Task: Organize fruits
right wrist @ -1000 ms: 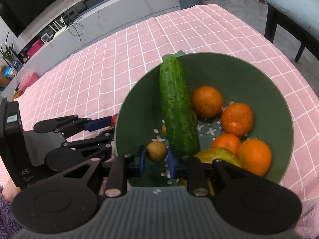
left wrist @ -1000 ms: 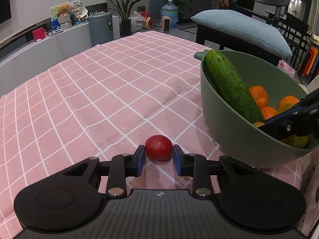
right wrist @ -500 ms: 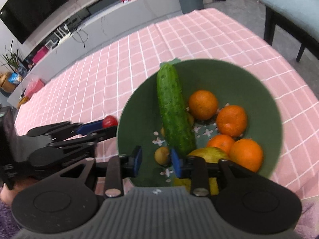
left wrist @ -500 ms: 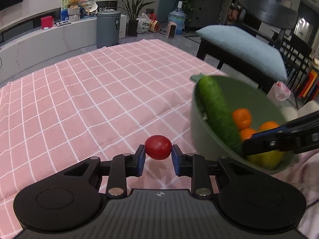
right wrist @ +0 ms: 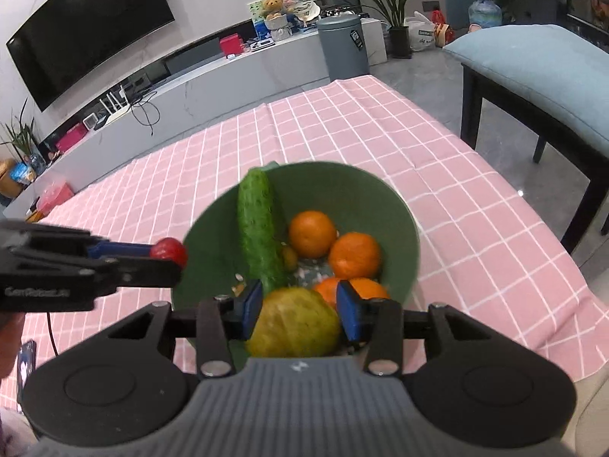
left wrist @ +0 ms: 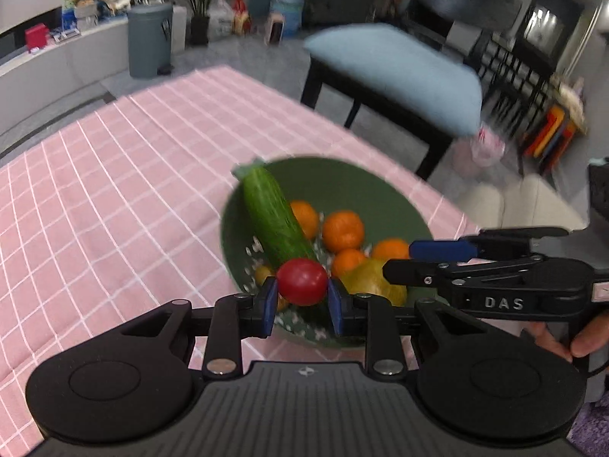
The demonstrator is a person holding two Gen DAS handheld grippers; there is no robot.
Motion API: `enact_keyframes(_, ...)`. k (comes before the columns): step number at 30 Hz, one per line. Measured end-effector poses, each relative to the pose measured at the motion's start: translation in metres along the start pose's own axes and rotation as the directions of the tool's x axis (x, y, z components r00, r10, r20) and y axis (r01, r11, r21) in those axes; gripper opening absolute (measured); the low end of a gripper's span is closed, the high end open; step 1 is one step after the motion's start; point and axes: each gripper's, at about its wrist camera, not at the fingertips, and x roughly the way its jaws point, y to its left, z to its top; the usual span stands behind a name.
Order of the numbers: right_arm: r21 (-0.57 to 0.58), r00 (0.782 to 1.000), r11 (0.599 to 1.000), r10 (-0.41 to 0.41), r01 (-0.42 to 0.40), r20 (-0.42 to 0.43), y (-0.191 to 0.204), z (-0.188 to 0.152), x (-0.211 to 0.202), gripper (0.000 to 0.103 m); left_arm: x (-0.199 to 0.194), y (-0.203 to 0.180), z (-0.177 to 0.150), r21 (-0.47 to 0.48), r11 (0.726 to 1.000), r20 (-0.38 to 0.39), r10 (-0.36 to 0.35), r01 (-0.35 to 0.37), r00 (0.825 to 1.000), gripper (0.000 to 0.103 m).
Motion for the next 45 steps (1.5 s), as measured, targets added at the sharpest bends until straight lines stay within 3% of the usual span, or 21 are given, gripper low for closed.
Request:
enact_keyframes(12,0.041,0.998,0.997,0.057,-0.058,0.024,-0.013,-0.012,0.003,0.040,0.040,-0.027,0.010,0.128,0.991,-0.203,0.063,-0.037,0.977,0.031)
enact_keyframes(20,0.045,0.997,0.996,0.075,-0.076,0.016,-0.016,-0.014,0.006,0.040,0.052,-0.034,0.009,0.151,0.986,-0.233,0.107,-0.073,0.966,0.032)
enact_keyframes(27,0.062,0.996,0.994,0.089,-0.090,0.019,-0.020,-0.016,0.004,0.040,0.051,-0.041,0.006,0.167,0.981,-0.222,0.137,-0.100,0.965,0.041)
enact_keyframes(30,0.055,0.996,0.994,0.090,-0.091,0.029,-0.019,-0.017,0.002,0.041,0.044,-0.043,0.005,0.155,0.982,-0.195,0.133,-0.103,0.972,0.050)
enact_keyframes(33,0.045,0.995,0.995,0.092,-0.094,0.041,-0.018,-0.016,-0.003,0.046,0.030,-0.046,0.004,0.148,0.980,-0.159,0.153,-0.130,0.975,0.051)
enact_keyframes(38,0.021,0.992,0.996,0.081,-0.084,0.092,-0.016,-0.012,-0.023,0.055,-0.014,-0.043,0.001,0.053,0.981,-0.026,0.187,-0.185,0.982,0.055)
enact_keyframes(40,-0.003,0.989,0.998,0.068,-0.068,0.129,-0.012,-0.012,-0.036,0.061,-0.037,-0.042,-0.005,-0.007,0.974,0.059,0.225,-0.225,0.972,0.058)
enact_keyframes(42,-0.038,0.983,0.999,0.045,-0.039,0.181,-0.006,-0.012,-0.053,0.067,-0.059,-0.044,-0.014,-0.062,0.961,0.136,0.274,-0.268,0.952,0.063)
enact_keyframes(45,-0.081,0.966,0.997,0.026,-0.006,0.256,0.004,-0.014,-0.077,0.075,-0.087,-0.052,-0.029,-0.115,0.940,0.243,0.341,-0.322,0.908,0.070)
